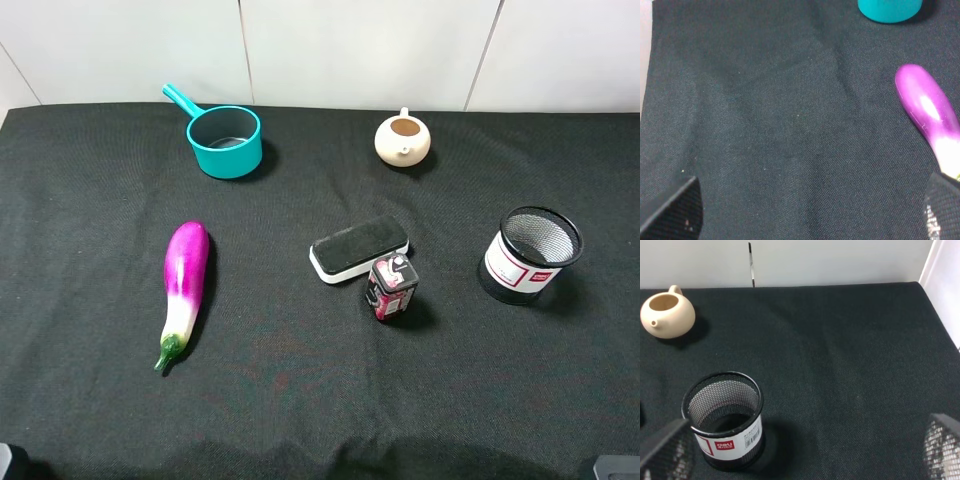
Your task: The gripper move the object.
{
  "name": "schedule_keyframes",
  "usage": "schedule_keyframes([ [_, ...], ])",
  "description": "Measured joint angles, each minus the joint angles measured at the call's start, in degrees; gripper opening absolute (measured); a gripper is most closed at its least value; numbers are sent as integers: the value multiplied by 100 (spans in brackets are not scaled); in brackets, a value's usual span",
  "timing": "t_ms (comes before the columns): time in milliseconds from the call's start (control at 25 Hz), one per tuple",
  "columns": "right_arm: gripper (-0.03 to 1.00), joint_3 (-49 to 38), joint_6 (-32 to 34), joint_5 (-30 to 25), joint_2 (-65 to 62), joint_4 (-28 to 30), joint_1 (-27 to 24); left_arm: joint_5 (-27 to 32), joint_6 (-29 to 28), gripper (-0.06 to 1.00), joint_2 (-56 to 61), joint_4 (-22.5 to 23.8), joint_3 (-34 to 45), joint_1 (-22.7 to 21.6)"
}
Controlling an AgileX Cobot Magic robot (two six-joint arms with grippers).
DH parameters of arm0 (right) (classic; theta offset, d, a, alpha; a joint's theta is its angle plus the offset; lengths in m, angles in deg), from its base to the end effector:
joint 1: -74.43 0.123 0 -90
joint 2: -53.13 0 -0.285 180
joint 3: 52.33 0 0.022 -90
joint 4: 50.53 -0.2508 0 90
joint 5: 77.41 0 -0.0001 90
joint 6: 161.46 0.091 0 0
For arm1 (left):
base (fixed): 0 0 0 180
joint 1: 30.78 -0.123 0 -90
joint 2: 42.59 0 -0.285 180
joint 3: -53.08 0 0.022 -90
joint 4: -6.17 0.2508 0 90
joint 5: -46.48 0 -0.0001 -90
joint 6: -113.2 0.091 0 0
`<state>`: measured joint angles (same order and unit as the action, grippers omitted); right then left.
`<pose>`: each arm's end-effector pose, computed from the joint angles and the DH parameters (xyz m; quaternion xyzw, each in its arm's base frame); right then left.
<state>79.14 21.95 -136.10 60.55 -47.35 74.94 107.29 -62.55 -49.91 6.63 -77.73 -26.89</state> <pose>-0.0045 -0.0044 0.2805 0.0220 0.8411 -0.0093 0.5404 -0.0048 0.0010 0.2742 0.0605 0.8519 0.0056 0.5201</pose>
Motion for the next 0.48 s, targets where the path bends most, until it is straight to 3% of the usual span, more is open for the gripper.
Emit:
schedule_keyframes([
  [480,69,0,0,0,0,0,0,0,18,93,0,0,0,0],
])
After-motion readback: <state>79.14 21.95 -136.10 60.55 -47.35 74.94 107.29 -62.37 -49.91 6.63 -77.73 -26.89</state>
